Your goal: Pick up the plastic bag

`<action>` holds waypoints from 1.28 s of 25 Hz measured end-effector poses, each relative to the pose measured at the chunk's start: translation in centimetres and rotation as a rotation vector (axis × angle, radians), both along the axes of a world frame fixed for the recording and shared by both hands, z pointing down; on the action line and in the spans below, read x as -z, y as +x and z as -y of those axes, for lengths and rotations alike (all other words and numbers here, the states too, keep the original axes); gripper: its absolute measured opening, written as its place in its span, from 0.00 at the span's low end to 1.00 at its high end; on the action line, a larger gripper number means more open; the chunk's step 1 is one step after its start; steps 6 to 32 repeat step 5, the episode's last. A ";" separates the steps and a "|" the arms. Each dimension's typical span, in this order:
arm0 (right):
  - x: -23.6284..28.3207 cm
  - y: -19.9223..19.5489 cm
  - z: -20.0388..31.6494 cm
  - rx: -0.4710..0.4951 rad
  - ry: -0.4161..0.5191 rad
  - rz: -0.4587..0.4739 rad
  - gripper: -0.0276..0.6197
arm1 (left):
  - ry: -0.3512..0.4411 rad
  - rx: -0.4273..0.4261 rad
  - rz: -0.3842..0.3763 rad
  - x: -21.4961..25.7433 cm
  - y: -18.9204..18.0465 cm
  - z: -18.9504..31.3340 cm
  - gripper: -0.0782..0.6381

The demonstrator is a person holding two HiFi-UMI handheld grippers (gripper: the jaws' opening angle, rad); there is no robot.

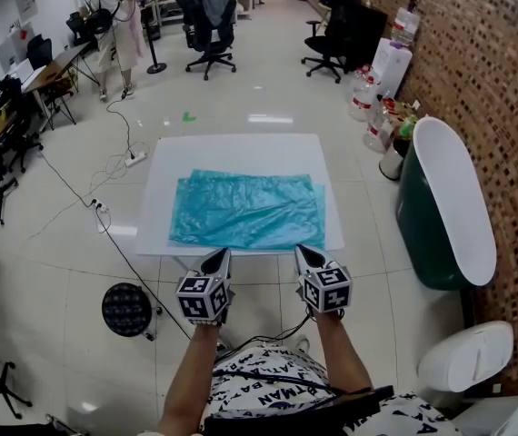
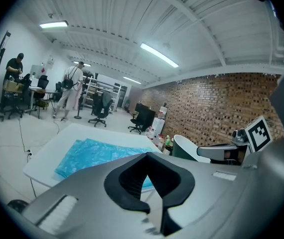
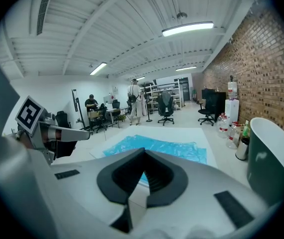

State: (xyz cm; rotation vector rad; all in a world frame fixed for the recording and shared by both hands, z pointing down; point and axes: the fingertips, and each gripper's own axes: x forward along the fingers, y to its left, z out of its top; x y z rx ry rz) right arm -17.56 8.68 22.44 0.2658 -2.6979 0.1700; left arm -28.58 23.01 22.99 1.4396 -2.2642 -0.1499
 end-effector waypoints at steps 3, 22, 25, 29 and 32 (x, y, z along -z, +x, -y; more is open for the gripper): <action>-0.2 0.3 0.2 0.000 0.002 0.000 0.04 | -0.001 0.001 0.001 -0.1 0.3 0.2 0.11; -0.4 0.6 0.3 0.002 0.002 -0.002 0.04 | 0.000 0.003 0.001 -0.2 0.5 0.2 0.11; -0.4 0.6 0.3 0.002 0.002 -0.002 0.04 | 0.000 0.003 0.001 -0.2 0.5 0.2 0.11; -0.4 0.6 0.3 0.002 0.002 -0.002 0.04 | 0.000 0.003 0.001 -0.2 0.5 0.2 0.11; -0.4 0.6 0.3 0.002 0.002 -0.002 0.04 | 0.000 0.003 0.001 -0.2 0.5 0.2 0.11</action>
